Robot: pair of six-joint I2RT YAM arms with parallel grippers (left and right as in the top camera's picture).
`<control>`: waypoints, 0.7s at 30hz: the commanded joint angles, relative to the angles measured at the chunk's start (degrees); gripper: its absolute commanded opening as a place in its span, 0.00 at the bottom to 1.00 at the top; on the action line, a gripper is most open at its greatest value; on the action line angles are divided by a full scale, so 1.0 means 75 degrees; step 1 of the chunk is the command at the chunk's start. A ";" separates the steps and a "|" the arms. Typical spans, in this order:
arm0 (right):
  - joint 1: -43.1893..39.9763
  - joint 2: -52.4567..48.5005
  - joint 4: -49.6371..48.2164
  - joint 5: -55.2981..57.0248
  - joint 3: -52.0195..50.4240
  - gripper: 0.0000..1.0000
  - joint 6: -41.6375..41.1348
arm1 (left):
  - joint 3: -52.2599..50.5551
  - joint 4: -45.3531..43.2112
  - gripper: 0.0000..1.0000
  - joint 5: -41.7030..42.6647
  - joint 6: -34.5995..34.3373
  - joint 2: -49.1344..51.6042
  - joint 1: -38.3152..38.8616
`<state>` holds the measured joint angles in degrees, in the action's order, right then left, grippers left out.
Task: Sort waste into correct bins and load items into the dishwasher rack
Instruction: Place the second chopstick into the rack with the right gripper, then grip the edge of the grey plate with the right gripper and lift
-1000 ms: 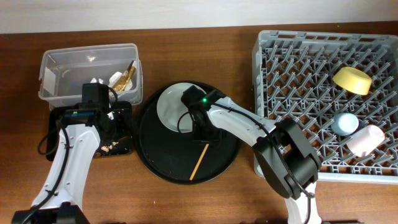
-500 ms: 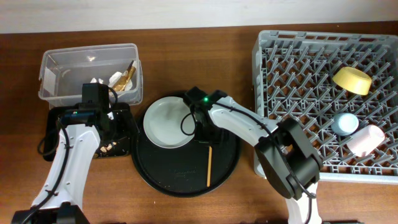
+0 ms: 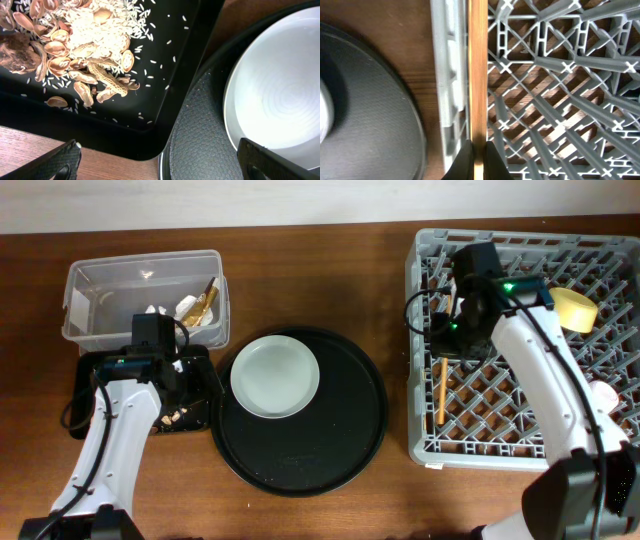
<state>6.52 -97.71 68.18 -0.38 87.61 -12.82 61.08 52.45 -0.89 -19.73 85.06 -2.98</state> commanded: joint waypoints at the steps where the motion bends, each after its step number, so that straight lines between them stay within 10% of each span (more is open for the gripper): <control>1: -0.0023 -0.0449 -0.0073 0.0087 0.0055 0.04 0.0627 | 0.0012 -0.0015 0.99 0.0006 -0.0026 -0.0143 -0.0023; 18: 0.0720 0.0000 -0.0758 -0.1626 0.0723 0.35 0.0621 | 0.0012 -0.0015 0.99 0.0006 -0.0026 -0.0143 -0.0023; 21: 0.1772 -0.0283 -0.1489 -0.1667 0.0720 0.63 0.0621 | 0.0012 -0.0015 0.99 0.0006 -0.0026 -0.0143 -0.0023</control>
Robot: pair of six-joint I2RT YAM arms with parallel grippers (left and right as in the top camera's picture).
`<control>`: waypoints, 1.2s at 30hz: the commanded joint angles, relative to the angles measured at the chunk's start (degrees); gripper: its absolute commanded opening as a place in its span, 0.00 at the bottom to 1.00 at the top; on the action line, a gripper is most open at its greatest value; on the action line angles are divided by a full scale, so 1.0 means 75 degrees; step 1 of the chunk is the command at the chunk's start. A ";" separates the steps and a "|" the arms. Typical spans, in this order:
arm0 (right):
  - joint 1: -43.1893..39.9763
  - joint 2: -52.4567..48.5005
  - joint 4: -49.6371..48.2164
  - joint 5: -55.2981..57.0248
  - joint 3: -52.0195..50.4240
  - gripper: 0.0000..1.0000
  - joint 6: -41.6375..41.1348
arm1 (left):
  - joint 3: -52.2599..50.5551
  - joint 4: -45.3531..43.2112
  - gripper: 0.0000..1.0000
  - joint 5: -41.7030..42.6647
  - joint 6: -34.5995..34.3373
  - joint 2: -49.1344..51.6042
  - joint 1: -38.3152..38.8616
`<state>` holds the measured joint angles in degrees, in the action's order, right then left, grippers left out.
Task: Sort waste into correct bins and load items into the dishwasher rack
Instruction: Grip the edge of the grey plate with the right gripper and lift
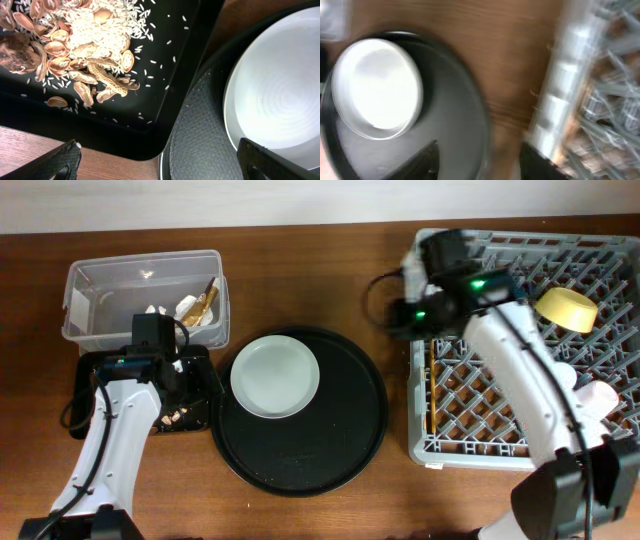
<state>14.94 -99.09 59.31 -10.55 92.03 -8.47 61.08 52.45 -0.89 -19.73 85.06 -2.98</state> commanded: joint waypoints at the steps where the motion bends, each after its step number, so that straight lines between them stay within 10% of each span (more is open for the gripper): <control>1: 0.0973 -0.0312 -0.0560 -0.0312 0.0131 0.68 -0.0064 | 0.0012 -0.0015 0.99 0.0006 -0.0026 -0.0143 -0.0023; 11: 0.2270 -0.3013 -0.1550 -0.0312 0.0131 0.62 -0.1466 | 0.0012 -0.0015 0.99 0.0006 -0.0026 -0.0143 -0.0023; 23: 0.2320 -0.3491 -0.1472 -0.0315 0.0131 0.06 -0.1842 | 0.0012 -0.0017 0.99 0.0006 -0.0026 -0.0143 -0.0023; 36: 0.1148 -0.0810 0.0181 0.2562 0.0513 0.04 -0.1218 | 0.0012 -0.0017 0.99 0.0006 -0.0026 -0.0143 -0.0023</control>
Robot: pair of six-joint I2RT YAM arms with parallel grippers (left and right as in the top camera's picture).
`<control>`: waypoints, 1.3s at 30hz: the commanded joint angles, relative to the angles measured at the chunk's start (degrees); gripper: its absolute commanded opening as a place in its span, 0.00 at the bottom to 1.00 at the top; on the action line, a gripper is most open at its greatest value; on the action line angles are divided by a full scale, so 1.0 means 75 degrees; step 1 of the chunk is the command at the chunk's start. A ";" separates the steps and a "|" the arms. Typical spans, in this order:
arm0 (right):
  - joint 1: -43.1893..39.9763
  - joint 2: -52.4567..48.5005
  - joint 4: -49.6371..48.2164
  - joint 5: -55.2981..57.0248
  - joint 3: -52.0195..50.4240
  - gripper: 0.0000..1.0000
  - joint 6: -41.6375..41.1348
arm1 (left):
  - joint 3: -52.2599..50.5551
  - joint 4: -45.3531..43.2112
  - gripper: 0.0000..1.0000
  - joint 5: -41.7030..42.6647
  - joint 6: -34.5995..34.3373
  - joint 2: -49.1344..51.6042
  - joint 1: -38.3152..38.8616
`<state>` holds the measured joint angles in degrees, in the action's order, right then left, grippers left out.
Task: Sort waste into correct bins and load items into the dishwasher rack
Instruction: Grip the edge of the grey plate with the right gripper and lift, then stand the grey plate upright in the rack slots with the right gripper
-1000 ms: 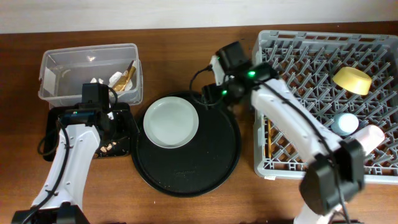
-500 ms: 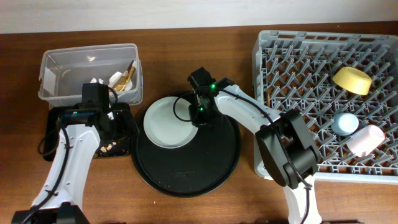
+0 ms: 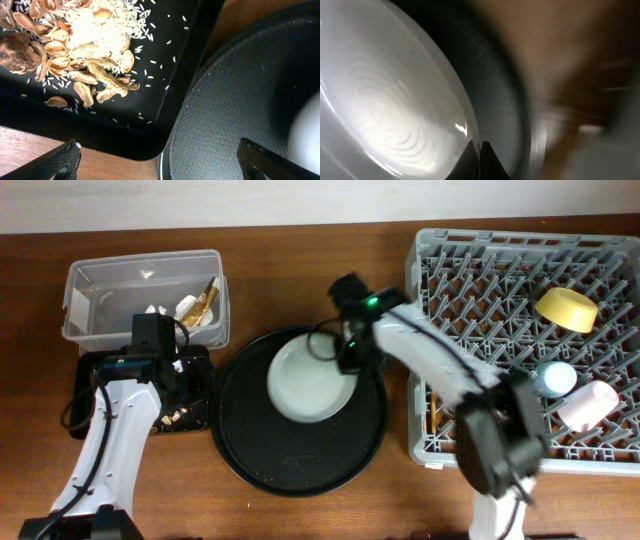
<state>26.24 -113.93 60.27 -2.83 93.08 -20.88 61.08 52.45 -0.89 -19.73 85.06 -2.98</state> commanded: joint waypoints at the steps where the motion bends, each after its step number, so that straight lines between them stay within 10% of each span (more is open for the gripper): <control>1: -0.0548 0.1524 0.0058 0.2162 0.0373 0.04 0.0560 | 0.0012 -0.0015 0.99 0.0006 -0.0026 -0.0143 -0.0023; 11: -0.3028 0.2769 -0.0656 0.7306 0.0364 0.04 0.0985 | 0.0012 -0.0117 0.99 0.0006 -0.0026 -0.0143 -0.0023; 30: -0.3587 0.1043 -0.0545 0.3783 0.0367 0.04 0.0927 | 0.0012 -0.0181 0.99 0.0006 -0.0029 -0.0143 -0.0023; 39: -0.3617 0.3730 0.1139 0.2358 0.0364 0.65 0.0930 | 0.0012 -0.0160 0.99 0.0012 -0.0026 -0.0143 -0.0023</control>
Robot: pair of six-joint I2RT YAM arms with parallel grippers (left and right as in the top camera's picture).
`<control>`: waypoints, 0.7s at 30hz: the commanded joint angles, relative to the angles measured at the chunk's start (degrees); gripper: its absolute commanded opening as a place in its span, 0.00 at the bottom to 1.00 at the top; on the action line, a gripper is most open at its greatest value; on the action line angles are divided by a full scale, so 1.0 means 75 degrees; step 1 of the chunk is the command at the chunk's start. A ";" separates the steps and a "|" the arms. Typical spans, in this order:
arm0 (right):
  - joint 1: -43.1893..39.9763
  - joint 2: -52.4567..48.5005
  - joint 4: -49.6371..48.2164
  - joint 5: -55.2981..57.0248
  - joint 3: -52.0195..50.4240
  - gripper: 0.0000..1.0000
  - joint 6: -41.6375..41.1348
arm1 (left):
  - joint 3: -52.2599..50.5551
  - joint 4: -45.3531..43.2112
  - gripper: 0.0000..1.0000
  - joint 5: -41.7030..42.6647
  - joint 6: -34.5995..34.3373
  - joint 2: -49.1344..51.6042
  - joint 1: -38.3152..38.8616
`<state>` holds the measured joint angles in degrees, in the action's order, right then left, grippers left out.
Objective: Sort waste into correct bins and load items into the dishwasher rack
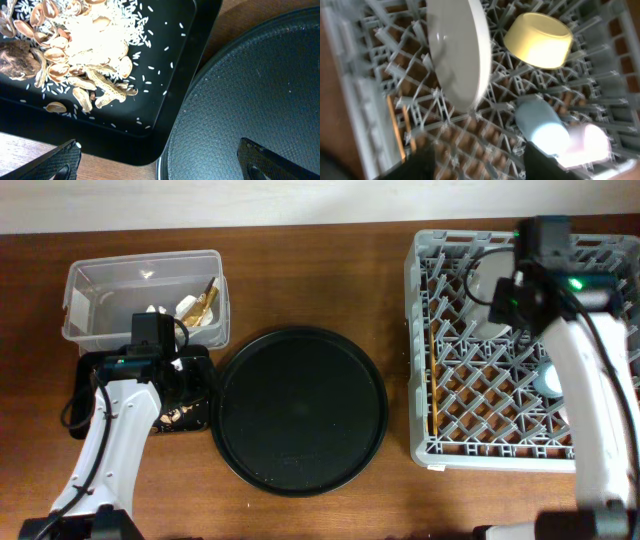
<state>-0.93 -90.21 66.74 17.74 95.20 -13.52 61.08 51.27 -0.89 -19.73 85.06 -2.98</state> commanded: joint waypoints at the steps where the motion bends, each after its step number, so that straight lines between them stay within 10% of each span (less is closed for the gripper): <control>1: 0.0006 0.0702 0.0673 -0.0839 0.0082 0.71 -0.0023 | 0.0012 -0.0029 0.99 0.0122 -0.0020 -0.0143 -0.0023; 11: 0.0020 0.1131 0.1970 -0.3299 -0.0766 0.94 0.1241 | 0.0012 0.1221 0.99 0.0688 0.1387 -0.0143 0.1250; 21: 0.0020 0.6242 -0.0076 -0.3287 -0.4922 0.98 0.1151 | -0.1606 0.0061 0.99 0.0662 0.1416 -0.3993 0.1250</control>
<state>-0.93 -46.26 64.47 -6.59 60.03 -4.51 52.29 54.61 3.88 -10.02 64.84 6.33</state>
